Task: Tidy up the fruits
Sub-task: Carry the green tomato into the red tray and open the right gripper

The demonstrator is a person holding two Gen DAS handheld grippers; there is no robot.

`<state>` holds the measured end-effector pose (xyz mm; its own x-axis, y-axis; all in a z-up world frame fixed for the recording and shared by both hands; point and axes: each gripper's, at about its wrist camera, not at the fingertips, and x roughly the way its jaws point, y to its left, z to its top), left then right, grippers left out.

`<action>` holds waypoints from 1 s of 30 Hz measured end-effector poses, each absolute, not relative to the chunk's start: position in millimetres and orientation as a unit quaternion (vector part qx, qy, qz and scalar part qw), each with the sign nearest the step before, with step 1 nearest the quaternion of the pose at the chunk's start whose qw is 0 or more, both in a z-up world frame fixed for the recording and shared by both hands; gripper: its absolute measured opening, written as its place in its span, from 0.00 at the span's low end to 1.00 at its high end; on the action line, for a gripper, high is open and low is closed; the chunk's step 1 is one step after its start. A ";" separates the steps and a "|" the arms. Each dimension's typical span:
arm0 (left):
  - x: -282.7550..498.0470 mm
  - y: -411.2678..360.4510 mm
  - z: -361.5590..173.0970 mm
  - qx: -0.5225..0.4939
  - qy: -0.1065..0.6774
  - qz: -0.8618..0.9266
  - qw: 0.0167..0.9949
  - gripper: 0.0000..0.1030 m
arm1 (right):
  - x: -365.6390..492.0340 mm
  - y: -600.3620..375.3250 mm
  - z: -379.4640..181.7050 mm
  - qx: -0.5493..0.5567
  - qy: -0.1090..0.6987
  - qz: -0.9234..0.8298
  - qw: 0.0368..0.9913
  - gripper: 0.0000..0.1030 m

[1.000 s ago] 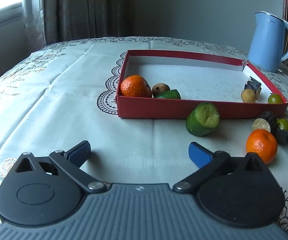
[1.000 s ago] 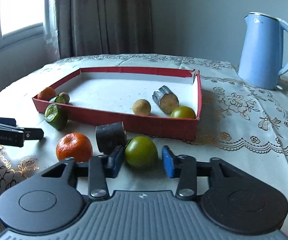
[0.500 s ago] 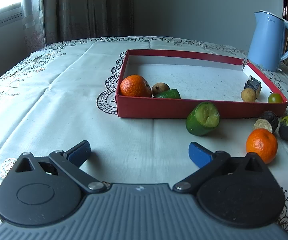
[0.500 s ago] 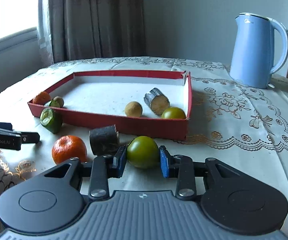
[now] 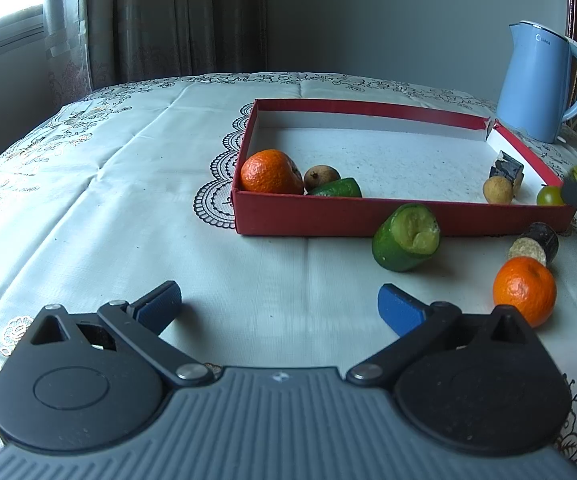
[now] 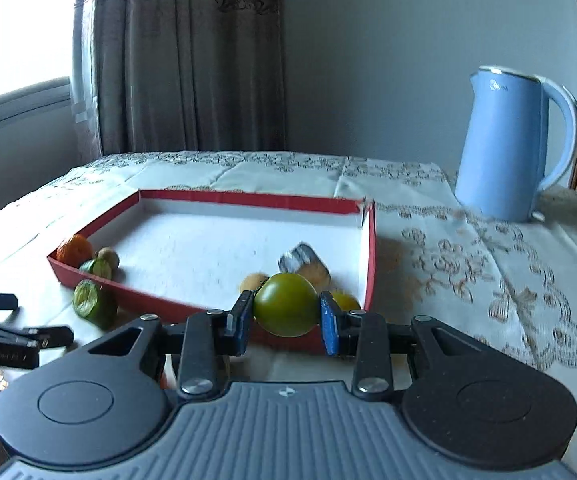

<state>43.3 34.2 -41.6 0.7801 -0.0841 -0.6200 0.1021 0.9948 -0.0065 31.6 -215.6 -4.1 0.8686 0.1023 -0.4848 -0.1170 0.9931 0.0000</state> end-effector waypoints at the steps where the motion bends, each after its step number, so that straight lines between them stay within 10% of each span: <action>1: 43.2 34.0 -41.6 0.014 0.328 -0.049 0.943 1.00 | 35.5 -214.3 -3.3 -0.018 0.250 0.057 0.966 0.33; 30: 43.4 33.8 -41.9 0.014 0.328 -0.049 0.943 1.00 | 83.4 -198.7 -25.6 -0.045 0.291 0.046 0.954 0.33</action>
<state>43.4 33.8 -41.9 0.7801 -0.0835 -0.6201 0.1025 0.9947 -0.0050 83.4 -198.7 -25.6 0.8261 0.0620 -0.5601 -0.1148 0.9916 -0.0595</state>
